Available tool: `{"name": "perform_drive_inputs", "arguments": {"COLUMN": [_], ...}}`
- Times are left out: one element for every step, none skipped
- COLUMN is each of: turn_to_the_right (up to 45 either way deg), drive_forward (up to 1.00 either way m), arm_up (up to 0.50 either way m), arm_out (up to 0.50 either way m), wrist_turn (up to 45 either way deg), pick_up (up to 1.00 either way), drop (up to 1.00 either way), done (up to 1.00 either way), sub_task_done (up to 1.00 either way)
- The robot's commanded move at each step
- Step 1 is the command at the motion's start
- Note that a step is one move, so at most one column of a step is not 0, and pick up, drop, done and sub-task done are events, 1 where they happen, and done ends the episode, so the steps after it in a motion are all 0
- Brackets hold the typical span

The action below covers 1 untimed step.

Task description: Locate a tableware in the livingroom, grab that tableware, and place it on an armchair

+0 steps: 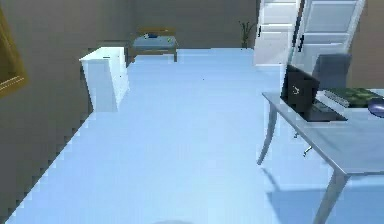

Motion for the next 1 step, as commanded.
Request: {"name": "perform_drive_inputs", "arguments": {"turn_to_the_right": [0.0], "drive_forward": [1.00], "arm_up": [0.00], "arm_out": [0.00], "wrist_turn": [0.0], "pick_up": [0.00], "drop": [0.00], "done": [0.00], "sub_task_done": [0.00]}}
